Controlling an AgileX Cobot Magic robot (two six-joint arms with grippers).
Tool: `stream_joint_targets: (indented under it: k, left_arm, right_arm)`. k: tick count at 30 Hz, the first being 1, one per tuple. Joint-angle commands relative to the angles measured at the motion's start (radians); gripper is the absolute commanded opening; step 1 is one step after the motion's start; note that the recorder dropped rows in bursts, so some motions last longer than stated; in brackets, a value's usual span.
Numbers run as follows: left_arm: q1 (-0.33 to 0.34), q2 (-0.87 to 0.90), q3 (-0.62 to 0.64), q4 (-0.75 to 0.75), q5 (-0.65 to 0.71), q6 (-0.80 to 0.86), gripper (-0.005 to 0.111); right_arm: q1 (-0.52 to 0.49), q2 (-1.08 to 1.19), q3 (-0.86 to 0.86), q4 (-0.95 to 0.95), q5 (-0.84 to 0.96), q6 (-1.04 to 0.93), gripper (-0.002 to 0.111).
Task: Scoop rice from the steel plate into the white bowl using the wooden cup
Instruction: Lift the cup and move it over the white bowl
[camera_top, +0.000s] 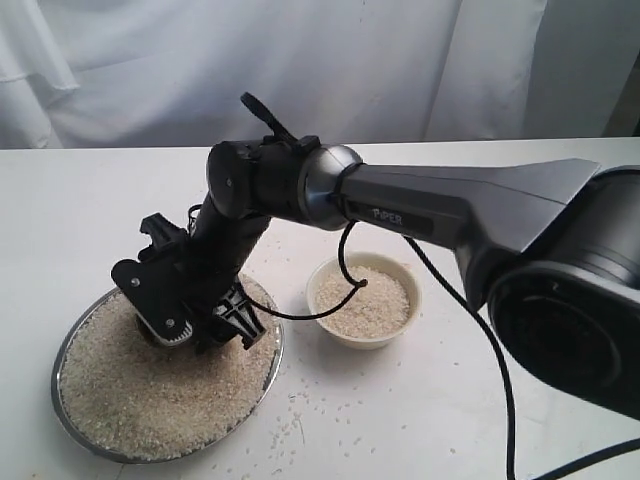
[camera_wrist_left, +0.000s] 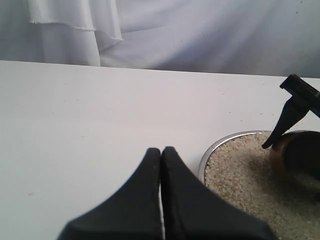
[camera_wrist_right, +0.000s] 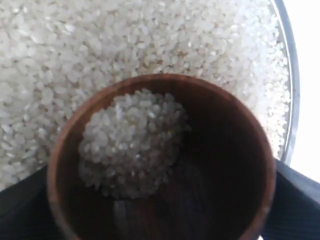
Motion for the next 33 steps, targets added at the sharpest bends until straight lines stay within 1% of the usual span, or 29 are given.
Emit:
stream_joint_targets:
  k: [1, 7, 13, 15, 18, 22, 25, 33]
  left_arm:
    - [0.002, -0.004, 0.005, -0.002, -0.007, 0.0, 0.0]
    - [0.002, -0.004, 0.005, -0.002, -0.007, 0.0, 0.0]
    - [0.002, -0.004, 0.005, -0.002, -0.007, 0.0, 0.0]
    - [0.002, -0.004, 0.005, -0.002, -0.007, 0.0, 0.0]
    - [0.002, -0.004, 0.005, -0.002, -0.007, 0.0, 0.0]
    - [0.002, -0.004, 0.005, -0.002, -0.007, 0.0, 0.0]
    - [0.002, -0.004, 0.005, -0.002, -0.007, 0.0, 0.0]
    - [0.002, -0.004, 0.005, -0.002, -0.007, 0.0, 0.0]
  right_arm:
    - [-0.042, -0.045, -0.008, 0.103, 0.028, -0.007, 0.0]
    - [-0.066, -0.128, -0.008, 0.1, 0.064, 0.064, 0.0]
    - [-0.071, -0.201, -0.008, -0.144, 0.06, 0.272, 0.0]
    - [-0.087, -0.217, -0.008, -0.18, 0.064, 0.32, 0.0]
    - [-0.122, -0.239, -0.006, -0.184, 0.102, 0.324, 0.0]
    - [-0.166, -0.262, 0.004, -0.241, 0.176, 0.35, 0.0]
    - [-0.191, -0.283, 0.033, -0.294, 0.176, 0.394, 0.0]
    - [-0.202, -0.35, 0.148, -0.435, 0.195, 0.479, 0.0]
